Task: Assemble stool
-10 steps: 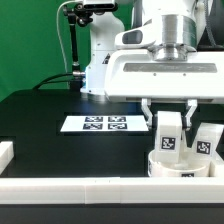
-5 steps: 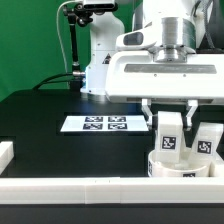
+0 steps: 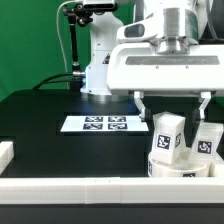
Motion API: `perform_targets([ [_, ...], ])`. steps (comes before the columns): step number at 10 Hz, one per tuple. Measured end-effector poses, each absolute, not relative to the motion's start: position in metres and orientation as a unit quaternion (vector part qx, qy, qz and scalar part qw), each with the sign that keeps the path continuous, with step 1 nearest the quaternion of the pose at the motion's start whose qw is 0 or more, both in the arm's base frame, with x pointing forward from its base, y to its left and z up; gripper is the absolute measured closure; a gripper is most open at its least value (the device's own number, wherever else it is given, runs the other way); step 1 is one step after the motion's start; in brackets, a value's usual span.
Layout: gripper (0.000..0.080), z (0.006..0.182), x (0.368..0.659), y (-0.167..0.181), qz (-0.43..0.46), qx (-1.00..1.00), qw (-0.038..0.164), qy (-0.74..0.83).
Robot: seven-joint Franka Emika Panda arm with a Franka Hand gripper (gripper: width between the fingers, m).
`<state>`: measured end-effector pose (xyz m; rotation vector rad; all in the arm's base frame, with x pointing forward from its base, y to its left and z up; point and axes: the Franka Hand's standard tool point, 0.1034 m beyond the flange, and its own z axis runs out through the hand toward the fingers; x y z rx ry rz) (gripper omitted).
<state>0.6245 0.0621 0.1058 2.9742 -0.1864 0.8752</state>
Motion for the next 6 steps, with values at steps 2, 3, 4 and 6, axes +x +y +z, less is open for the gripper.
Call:
perform_targets([
  [2,0.015,0.116,0.631,0.05,0.269,0.96,0.012,-0.076],
  [3,0.015,0.12,0.636,0.042,0.264,0.961,0.01,-0.085],
  [4,0.015,0.12,0.636,0.043,0.265,0.96,0.011,-0.084],
  [6,0.015,0.119,0.636,0.043,0.265,0.961,0.011,-0.083],
])
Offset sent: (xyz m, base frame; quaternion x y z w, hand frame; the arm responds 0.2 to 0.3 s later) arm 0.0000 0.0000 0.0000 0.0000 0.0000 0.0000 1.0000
